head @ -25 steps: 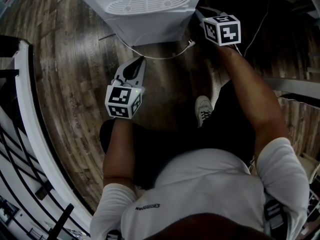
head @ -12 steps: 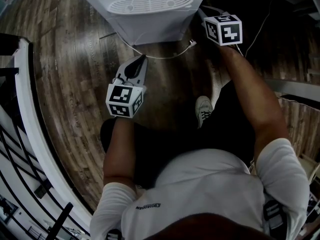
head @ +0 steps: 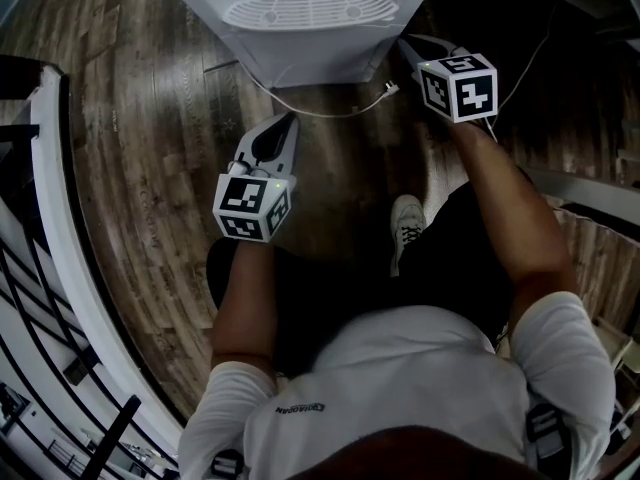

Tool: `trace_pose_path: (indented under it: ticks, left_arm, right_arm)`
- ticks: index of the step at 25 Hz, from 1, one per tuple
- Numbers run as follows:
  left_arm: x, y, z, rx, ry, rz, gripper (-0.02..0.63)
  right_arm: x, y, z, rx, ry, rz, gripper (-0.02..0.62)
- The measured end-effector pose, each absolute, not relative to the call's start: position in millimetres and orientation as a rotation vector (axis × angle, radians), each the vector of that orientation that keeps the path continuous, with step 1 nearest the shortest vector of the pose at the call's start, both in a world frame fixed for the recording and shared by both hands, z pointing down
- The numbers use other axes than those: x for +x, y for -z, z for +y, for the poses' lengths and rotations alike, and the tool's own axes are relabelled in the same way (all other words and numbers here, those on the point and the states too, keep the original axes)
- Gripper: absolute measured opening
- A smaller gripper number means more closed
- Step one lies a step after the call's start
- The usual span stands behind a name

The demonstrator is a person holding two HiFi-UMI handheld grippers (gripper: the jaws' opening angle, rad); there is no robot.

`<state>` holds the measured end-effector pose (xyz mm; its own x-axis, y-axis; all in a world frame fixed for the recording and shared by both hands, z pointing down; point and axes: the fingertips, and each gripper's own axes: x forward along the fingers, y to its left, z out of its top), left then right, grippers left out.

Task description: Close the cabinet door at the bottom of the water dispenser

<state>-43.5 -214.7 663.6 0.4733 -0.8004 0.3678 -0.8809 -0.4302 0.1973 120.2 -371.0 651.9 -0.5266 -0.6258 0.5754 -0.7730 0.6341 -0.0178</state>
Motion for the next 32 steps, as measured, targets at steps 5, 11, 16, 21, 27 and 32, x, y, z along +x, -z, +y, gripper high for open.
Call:
trace_pose_path:
  ticks: [5, 11, 16, 21, 27, 32]
  left_arm:
    - [-43.9, -664.9, -215.0, 2.307, -0.281, -1.451, -0.005]
    - [-34.6, -663.6, -213.5, 2.279, -0.304, -1.456, -0.005]
    - [-32.9, -648.4, -199.3, 2.222, -0.307, -1.473, -0.005]
    - [-37.6, -623.4, -178.6, 2.125, -0.278, -1.496, -0.005]
    - [-39.9, -568.3, -138.6, 2.081, -0.357, -1.538, -0.005]
    - [-23.9, -489.2, -117.7, 2.106, -0.413, -1.503, -0.005]
  right_arm:
    - [102.1, -644.5, -350.6, 1.014, -0.398, -2.374, 0.023]
    - [81.6, -643.4, -326.2, 0.907, -0.367, -2.399, 0.023]
    - [65.6, -632.7, -296.7, 0.804, -0.388, -2.455, 0.021]
    - [61.5, -632.2, -264.2, 0.75, -0.377, -2.421, 0.021]
    - [54.7, -573.9, -193.0, 0.648, -0.445, -2.397, 0.021]
    - [53.0, -490.1, -159.5, 0.685, -0.557, -2.41, 0.021]
